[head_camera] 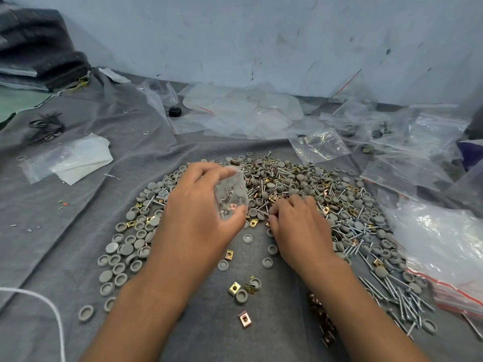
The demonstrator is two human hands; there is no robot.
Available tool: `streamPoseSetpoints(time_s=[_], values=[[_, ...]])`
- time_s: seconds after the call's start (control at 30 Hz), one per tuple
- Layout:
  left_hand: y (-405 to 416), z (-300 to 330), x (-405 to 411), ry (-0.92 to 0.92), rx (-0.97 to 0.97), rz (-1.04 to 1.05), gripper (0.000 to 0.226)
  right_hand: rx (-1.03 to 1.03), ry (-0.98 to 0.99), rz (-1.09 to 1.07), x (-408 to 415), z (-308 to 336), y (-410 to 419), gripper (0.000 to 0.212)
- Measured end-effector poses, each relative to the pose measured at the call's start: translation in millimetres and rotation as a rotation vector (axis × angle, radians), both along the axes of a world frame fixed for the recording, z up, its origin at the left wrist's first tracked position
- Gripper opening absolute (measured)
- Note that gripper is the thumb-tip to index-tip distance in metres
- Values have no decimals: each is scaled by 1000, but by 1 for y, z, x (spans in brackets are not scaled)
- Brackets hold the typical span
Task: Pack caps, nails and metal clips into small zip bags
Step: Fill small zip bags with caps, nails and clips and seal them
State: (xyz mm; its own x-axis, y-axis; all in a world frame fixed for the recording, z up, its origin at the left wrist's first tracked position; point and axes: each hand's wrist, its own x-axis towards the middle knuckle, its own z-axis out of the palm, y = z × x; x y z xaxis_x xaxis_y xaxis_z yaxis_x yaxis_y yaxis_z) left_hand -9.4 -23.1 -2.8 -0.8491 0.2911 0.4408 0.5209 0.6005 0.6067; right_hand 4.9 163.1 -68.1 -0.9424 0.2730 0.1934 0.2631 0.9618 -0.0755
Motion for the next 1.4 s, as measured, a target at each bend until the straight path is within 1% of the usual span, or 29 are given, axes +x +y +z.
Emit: streamPoseSetpoints(time_s=[0.07,0.17,0.23,0.3,0.43,0.47,0.5,0.57,0.63,0.7,0.73,0.83,0.93,1.0,1.13,1.17,1.23,1.3,1.37,1.4], values=[[1,0,0,2,-9,-1,53,23,-44,11,1,1,2,32],[2,0,0,12,-24,-3,52,9,-75,15,2,3,4,31],[2,-1,0,16,-31,-2,51,-105,-77,2,2,6,5,27],[2,-2,0,21,-34,-5,51,-392,-46,2,0,15,8,20],[4,-5,0,27,-27,-24,51,-1128,60,153,10,47,15,15],[5,-6,0,26,-26,-30,51,-1229,82,216,16,54,15,13],[7,-6,0,24,-26,-35,51,-1249,115,293,21,59,14,12],[9,-8,0,21,-32,-47,51,-1140,208,424,30,65,9,9],[11,-9,0,27,-50,-60,53,-922,315,500,36,67,2,7],[14,-9,2,28,-61,-72,55,-652,429,520,38,67,-3,6],[15,-9,3,28,-65,-77,55,-583,474,514,39,66,-5,8],[18,-9,5,29,-71,-85,54,-586,532,493,38,62,-8,11],[18,-10,5,29,-66,-84,54,-438,524,470,39,59,-9,11],[18,-10,5,37,-63,-82,55,-377,542,438,40,58,-9,13],[18,-12,4,48,-69,-74,53,-320,567,431,41,59,-12,19],[18,-12,4,50,-69,-73,52,-342,566,432,41,60,-14,21],[18,-11,4,48,-66,-75,53,-469,555,437,42,64,-16,23],[16,-11,3,45,-65,-79,54,-551,544,427,43,71,-11,19],[14,-12,2,40,-71,-78,54,-549,533,372,48,79,5,8],[13,-12,2,36,-73,-79,54,-571,479,325,53,82,17,6]])
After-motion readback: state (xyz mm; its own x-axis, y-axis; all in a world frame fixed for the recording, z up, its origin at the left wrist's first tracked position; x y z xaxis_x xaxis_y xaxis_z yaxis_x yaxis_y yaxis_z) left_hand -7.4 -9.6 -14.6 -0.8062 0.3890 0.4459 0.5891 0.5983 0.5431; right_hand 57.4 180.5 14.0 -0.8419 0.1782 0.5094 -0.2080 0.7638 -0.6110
